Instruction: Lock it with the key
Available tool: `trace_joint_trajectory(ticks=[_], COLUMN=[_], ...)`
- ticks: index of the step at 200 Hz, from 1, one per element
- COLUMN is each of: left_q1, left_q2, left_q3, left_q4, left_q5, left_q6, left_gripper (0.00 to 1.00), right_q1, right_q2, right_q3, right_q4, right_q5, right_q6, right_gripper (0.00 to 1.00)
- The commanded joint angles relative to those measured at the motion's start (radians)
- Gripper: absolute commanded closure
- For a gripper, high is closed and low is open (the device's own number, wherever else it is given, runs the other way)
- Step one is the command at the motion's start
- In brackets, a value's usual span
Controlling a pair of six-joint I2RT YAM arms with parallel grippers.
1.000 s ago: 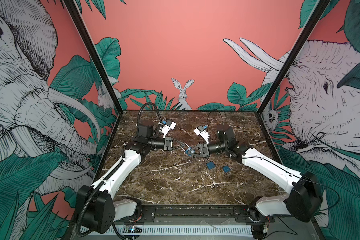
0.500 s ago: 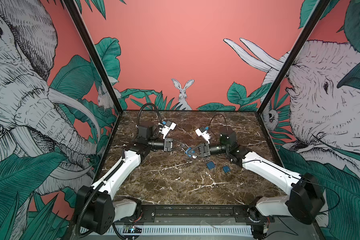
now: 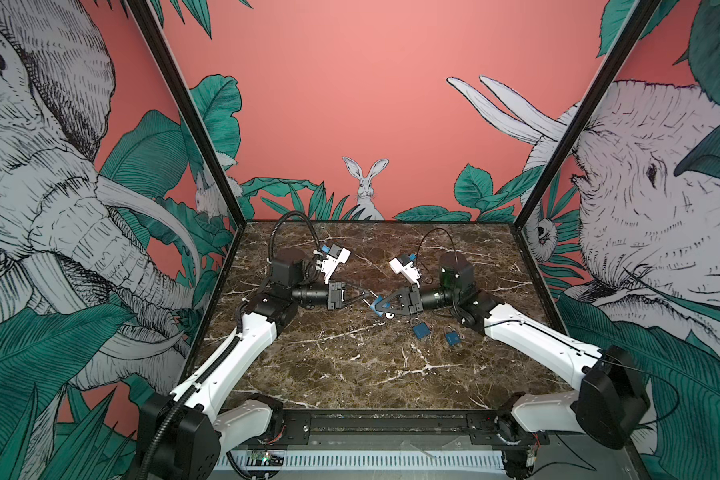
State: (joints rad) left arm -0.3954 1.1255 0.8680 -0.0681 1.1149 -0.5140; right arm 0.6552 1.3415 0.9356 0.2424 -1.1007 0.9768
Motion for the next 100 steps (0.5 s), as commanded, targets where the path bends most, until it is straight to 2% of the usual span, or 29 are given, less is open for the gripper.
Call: trace_joint_trajectory(ticks=[1, 100], left_q1=[-0.068, -0.225], left_q2=[0.002, -0.039], left_q3=[-0.07, -0.146], left_q4=[-0.139, -0.07], left_q5=[-0.029, -0.093], left_q6=[0.023, -0.1], left_gripper=[1.0, 1.0], right_q1=[0.0, 0.001], right_q2=[-0.015, 0.022], right_q3=[0.083, 0.112], right_q4=[0.319, 0.276], right_q5=[0.038, 0.067], right_q6=[0.007, -0.024], right_gripper=[1.0, 1.0])
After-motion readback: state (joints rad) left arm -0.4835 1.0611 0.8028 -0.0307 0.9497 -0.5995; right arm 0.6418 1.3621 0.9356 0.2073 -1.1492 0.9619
